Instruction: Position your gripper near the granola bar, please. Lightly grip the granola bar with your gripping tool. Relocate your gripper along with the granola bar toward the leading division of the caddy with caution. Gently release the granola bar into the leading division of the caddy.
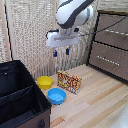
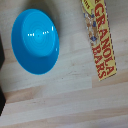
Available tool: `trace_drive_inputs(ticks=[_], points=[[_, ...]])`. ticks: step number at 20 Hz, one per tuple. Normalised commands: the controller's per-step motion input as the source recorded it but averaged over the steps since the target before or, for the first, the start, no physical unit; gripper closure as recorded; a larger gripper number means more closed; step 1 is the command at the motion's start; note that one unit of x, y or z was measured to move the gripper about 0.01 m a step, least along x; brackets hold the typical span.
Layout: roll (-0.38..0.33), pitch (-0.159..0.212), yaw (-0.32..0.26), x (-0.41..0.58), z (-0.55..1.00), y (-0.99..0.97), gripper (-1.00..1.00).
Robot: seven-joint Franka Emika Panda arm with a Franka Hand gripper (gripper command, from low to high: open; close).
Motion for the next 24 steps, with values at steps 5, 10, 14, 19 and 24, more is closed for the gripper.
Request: trace_drive_inputs(ticks=[5, 10, 14, 19, 24], points=[[0.005, 0.000, 0.052, -0.003, -0.44, -0.51, -1.00], [0.000, 0.000, 0.054, -0.039, -0.38, -0.51, -1.00], [-0.003, 0.007, 0.062, -0.154, -0.42, -0.26, -1.00], [-0.018, 0.011, 0.080, -0.289, -0.44, -0.05, -1.00], [-0.046, 0.000, 0.116, -0.314, -0.44, -0.04, -1.00]])
